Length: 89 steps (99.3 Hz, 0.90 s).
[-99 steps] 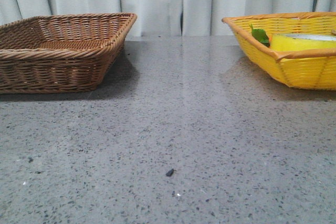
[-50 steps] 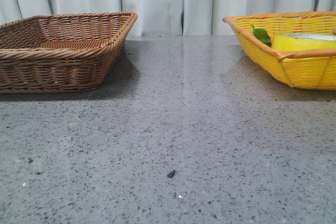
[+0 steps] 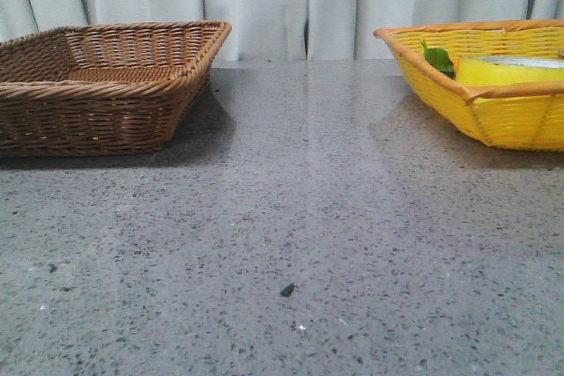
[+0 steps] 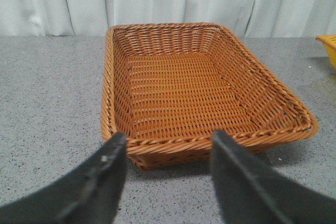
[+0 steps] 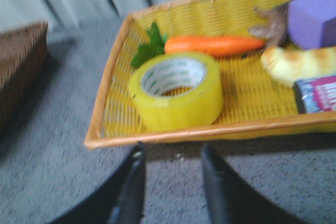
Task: Transfer tape with both arms
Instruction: 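Reach the right gripper into the yellow basket and grasp the yellow tape roll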
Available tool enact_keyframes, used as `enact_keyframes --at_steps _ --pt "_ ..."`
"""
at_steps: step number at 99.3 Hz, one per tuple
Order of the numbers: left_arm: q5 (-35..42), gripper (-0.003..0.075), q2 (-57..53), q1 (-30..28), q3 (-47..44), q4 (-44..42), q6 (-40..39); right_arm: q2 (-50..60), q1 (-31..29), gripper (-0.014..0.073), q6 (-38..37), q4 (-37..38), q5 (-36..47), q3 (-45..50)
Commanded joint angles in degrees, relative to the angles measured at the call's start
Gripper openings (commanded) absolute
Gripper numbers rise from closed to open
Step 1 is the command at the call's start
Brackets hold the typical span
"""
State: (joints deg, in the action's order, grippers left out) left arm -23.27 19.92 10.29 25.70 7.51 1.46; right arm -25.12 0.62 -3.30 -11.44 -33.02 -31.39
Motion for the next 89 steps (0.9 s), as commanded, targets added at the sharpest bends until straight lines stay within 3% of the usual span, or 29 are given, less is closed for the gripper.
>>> enact_keyframes --at_steps 1,19,43,60,89 --pt "3.68 0.0407 4.00 0.05 3.73 0.16 -0.12 -7.63 2.56 0.0362 1.95 0.57 -2.13 -8.79" --pt "4.32 0.0389 6.09 0.05 4.62 1.31 -0.12 -23.31 7.99 0.0372 4.96 0.57 -11.52 -23.07" --pt "4.32 0.0386 6.09 0.05 4.62 2.67 -0.12 -42.05 8.46 0.0372 5.40 0.79 -18.12 -39.46" --pt "4.32 0.0386 6.09 0.05 4.62 3.79 -0.12 -51.82 8.46 0.0372 5.40 2.58 -18.93 -44.37" --pt "4.32 0.0386 6.09 0.05 4.62 3.79 -0.12 -62.53 8.46 0.0372 5.40 6.26 -16.24 -44.82"
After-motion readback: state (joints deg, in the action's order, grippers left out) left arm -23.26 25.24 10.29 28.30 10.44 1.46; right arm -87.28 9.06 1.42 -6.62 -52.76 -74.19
